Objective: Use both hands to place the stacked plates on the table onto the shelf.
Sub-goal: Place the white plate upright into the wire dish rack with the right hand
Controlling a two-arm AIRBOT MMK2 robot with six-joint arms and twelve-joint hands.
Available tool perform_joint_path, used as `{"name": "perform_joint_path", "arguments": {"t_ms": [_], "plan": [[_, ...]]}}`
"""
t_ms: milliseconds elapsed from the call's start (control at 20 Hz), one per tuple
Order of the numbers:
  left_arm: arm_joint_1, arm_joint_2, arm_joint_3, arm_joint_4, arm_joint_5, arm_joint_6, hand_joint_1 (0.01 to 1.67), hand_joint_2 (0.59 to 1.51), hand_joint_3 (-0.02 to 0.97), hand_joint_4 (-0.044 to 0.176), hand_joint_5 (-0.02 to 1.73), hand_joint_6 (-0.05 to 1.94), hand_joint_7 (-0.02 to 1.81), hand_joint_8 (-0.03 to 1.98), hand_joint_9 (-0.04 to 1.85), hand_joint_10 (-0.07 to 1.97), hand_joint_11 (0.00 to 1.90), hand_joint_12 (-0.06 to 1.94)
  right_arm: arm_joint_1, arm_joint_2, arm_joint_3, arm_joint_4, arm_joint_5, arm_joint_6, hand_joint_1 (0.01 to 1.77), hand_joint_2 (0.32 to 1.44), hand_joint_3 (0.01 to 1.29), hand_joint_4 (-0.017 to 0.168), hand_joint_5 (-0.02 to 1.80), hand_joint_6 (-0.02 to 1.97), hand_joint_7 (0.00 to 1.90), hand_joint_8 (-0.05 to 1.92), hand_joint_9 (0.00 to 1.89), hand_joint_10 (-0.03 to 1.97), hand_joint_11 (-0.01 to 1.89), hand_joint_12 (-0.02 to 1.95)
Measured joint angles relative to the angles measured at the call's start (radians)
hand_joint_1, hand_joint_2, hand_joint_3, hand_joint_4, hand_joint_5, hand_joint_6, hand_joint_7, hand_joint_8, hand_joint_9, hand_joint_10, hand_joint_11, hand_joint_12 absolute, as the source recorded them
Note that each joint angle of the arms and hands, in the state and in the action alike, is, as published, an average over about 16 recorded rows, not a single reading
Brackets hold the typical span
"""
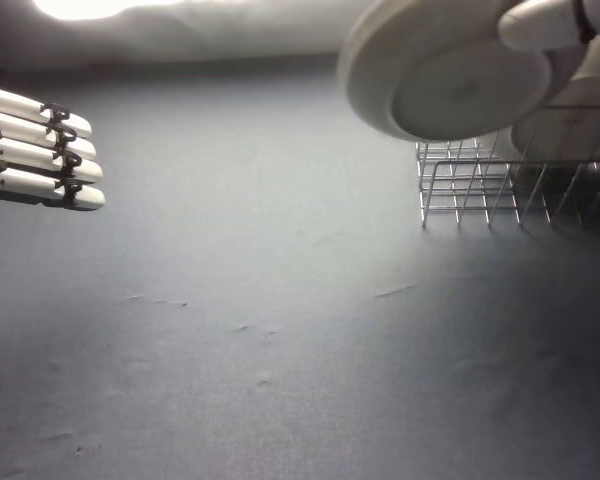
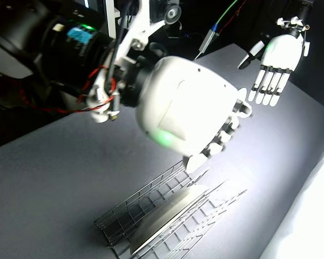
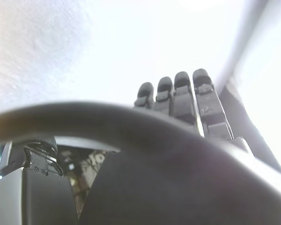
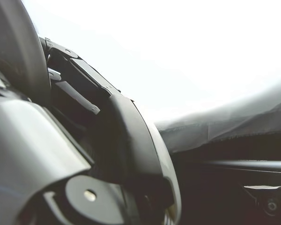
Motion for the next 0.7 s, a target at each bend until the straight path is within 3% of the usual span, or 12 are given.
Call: {"name": "perform_joint_path", "arguments": {"t_ms": [350, 700], "plan": [[-0.008, 0.0, -0.002, 0.008, -0.004, -0.008, 0.01, 1.068, 0.019, 0.002, 0.03, 0.02, 0.02, 0.01, 0.02, 0.01, 0.02, 0.01, -0.075, 0.029, 0.008, -0.042, 0.036, 0.0, 1.4, 1.08, 0.01, -0.008, 0.81, 1.08, 0.96, 0.95, 0.87, 1.23, 0.8, 1.31], [-0.011, 0.0, -0.008, 0.015, -0.004, -0.01, 0.01, 1.068, 0.019, 0.002, 0.03, 0.02, 0.02, 0.01, 0.02, 0.01, 0.02, 0.01, -0.169, 0.037, 0.021, -0.092, 0.11, -0.006, 1.39, 1.09, 0.01, -0.008, 0.79, 1.12, 0.93, 1.01, 0.85, 1.25, 0.77, 1.35]]}}
